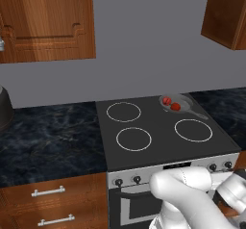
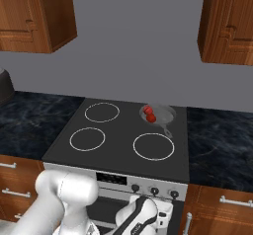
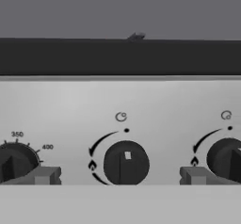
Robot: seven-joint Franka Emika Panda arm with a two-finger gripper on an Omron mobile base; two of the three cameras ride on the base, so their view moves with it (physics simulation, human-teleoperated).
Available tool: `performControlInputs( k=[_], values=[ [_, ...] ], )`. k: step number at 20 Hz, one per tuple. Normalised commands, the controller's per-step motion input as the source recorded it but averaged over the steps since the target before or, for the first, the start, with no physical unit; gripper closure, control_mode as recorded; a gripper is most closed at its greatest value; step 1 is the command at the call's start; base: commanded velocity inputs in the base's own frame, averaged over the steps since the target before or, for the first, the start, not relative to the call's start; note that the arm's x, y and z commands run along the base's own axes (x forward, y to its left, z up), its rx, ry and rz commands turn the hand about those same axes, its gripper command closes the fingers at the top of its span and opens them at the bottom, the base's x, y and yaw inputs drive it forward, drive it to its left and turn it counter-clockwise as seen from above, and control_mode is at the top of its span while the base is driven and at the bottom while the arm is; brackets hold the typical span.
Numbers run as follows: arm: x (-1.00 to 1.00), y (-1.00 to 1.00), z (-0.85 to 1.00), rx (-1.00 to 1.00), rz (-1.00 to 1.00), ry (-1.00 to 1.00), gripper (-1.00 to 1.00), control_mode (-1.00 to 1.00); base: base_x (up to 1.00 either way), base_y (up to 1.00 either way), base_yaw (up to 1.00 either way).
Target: Put the bell pepper and bell pepper in the pan. Then turn on the rear right burner and set the heat to medium.
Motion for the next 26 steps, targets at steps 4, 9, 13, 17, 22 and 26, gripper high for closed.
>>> performControlInputs(
  k=[4, 9, 13, 17, 22, 26],
  values=[
    [0.03, -0.12, 0.00, 0.00, 0.00, 0.00, -1.00, -1.00, 0.00, 0.00, 0.00],
    [0.14, -0.07, 0.00, 0.00, 0.00, 0.00, -1.00, -1.00, 0.00, 0.00, 0.00],
    [0.04, 0.00, 0.00, 0.00, 0.00, 0.00, -1.00, -1.00, 0.00, 0.00, 0.00],
    [0.03, 0.00, 0.00, 0.00, 0.00, 0.00, -1.00, -1.00, 0.00, 0.00, 0.00],
    [0.08, 0.00, -0.06, 0.00, 0.00, 0.00, -1.00, -1.00, 0.00, 0.00, 0.00],
    [0.24, 0.00, -0.03, 0.00, 0.00, 0.00, -1.00, -1.00, 0.00, 0.00, 0.00]
  ],
)
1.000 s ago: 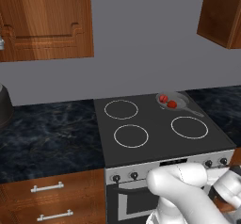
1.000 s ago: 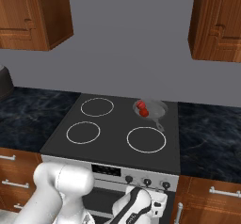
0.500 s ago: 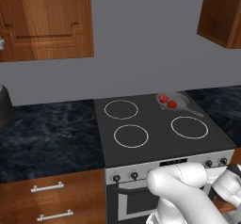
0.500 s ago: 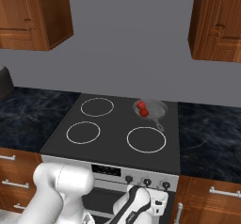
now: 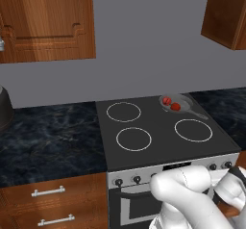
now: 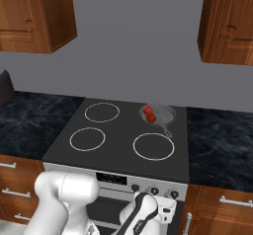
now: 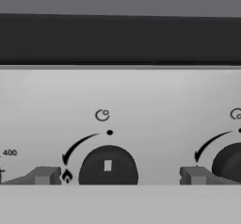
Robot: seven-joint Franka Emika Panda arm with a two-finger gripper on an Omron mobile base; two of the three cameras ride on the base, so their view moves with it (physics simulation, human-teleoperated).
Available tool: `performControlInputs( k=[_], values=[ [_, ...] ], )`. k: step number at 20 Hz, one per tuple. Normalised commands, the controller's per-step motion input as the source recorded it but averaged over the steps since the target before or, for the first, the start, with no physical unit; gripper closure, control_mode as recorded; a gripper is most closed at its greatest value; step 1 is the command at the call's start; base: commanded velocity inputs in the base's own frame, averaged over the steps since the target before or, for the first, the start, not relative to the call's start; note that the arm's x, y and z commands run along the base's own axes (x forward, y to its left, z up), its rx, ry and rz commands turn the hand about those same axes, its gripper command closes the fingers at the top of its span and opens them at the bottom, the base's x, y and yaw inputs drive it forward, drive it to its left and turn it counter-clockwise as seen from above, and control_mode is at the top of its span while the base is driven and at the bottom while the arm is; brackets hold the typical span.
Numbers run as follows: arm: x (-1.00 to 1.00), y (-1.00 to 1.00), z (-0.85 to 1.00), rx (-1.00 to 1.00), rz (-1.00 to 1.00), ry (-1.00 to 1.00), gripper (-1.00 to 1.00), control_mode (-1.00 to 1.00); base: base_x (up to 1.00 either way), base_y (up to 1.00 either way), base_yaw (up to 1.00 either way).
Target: Put the bell pepper and bell pepper in the pan. Then turn on the rear right burner and set the heat to medium.
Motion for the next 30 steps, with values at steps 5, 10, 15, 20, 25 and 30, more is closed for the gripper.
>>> performControlInputs(
  k=[5, 10, 15, 20, 25, 30],
  values=[
    [0.22, 0.00, -0.02, 0.00, 0.00, 0.00, -1.00, -1.00, 0.00, 0.00, 0.00],
    [0.03, 0.00, 0.00, 0.00, 0.00, 0.00, -1.00, -1.00, 0.00, 0.00, 0.00],
    [0.00, 0.00, 0.00, 0.00, 0.00, 0.00, 1.00, -1.00, 0.00, 0.00, 0.00],
    [0.00, 0.00, 0.00, 0.00, 0.00, 0.00, 1.00, -1.00, 0.00, 0.00, 0.00],
    [0.00, 0.00, 0.00, 0.00, 0.00, 0.00, 1.00, -1.00, 0.00, 0.00, 0.00],
    [0.00, 0.00, -0.03, 0.00, 0.00, -0.03, 1.00, -1.00, 0.00, 0.00, 0.00]
  ],
)
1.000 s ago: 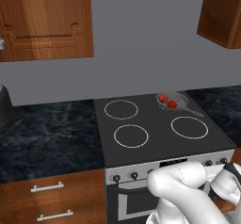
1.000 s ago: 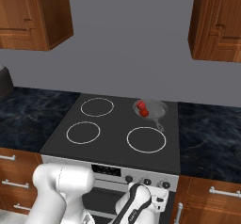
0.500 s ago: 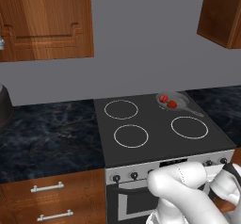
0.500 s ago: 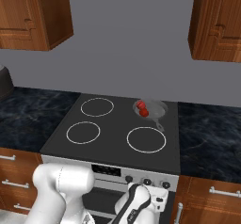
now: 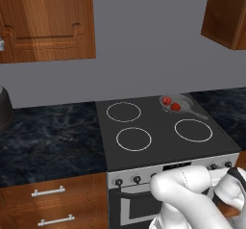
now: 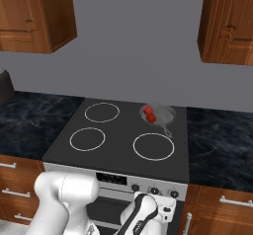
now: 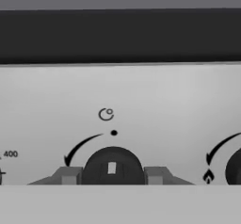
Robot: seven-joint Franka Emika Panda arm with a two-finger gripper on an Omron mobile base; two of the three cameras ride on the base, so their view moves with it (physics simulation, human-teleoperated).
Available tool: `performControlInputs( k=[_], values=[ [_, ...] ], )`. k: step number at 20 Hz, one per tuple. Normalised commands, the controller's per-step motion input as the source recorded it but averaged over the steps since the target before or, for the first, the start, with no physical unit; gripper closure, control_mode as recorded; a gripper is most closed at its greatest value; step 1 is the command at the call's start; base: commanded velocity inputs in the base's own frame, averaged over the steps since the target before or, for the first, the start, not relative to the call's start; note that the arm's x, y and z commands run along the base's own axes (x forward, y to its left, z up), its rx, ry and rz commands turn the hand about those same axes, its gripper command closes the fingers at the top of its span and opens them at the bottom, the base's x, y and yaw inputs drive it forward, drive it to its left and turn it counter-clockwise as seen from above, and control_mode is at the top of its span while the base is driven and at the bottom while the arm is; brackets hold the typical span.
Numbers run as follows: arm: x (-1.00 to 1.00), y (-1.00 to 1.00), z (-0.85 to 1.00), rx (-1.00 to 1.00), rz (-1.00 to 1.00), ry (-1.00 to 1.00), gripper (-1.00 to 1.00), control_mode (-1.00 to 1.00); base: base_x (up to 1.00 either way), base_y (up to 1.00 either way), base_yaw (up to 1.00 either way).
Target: Put the bell pepper and bell pepper in the pan. Then turn on the rear right burner and set the heat to medium.
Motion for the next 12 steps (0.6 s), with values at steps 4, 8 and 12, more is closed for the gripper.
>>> performControlInputs(
  k=[4, 8, 12],
  values=[
    [0.00, 0.05, -0.09, -0.17, 0.00, -0.10, 1.00, -1.00, 0.00, 0.00, 0.00],
    [0.00, 0.00, 0.00, -0.25, 0.01, -0.13, 1.00, -1.00, 0.00, 0.00, 0.00],
    [0.00, 0.00, 0.00, -0.28, 0.01, -0.16, 1.00, -1.00, 0.00, 0.00, 0.00]
  ],
)
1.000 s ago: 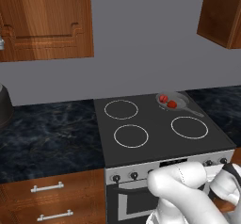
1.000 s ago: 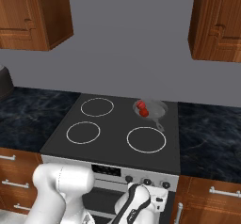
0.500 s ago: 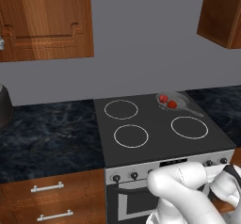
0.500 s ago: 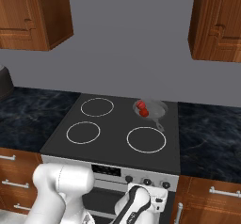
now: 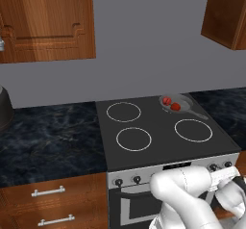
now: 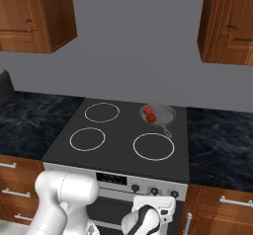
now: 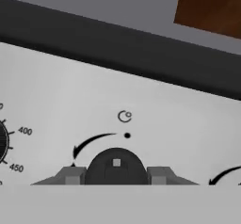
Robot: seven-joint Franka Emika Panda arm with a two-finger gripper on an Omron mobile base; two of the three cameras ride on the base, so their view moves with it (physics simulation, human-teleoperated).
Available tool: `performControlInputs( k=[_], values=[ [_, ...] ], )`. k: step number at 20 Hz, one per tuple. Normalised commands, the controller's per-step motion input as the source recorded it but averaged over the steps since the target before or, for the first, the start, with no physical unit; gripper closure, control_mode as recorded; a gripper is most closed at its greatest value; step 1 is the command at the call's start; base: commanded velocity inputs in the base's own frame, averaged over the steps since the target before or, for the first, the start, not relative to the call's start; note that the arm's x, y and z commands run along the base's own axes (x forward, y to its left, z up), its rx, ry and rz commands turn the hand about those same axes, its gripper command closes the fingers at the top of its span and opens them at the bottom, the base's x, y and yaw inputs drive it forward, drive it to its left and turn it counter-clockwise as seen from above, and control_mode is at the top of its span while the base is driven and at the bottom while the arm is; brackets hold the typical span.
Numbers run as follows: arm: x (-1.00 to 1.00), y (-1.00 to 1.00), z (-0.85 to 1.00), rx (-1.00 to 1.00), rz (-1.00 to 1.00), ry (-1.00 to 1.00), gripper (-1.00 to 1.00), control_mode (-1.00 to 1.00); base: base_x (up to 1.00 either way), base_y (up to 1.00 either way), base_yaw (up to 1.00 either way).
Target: Put the bell pepper and bell pepper in the pan. Then turn on the rear right burner and set the heat to medium.
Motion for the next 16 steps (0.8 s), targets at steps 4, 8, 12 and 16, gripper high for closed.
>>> performControlInputs(
  k=[4, 8, 12, 16],
  values=[
    [0.00, 0.00, 0.00, -0.30, 0.00, -0.10, 1.00, -1.00, 0.00, 0.00, 0.00],
    [0.00, 0.00, 0.00, -0.31, 0.00, -0.09, 1.00, -1.00, 0.00, 0.00, 0.00],
    [0.00, 0.00, 0.00, -0.33, 0.00, -0.13, 1.00, -1.00, 0.00, 0.00, 0.00],
    [0.00, 0.00, 0.00, -0.38, 0.00, -0.12, 1.00, -1.00, 0.00, 0.00, 0.00]
  ],
)
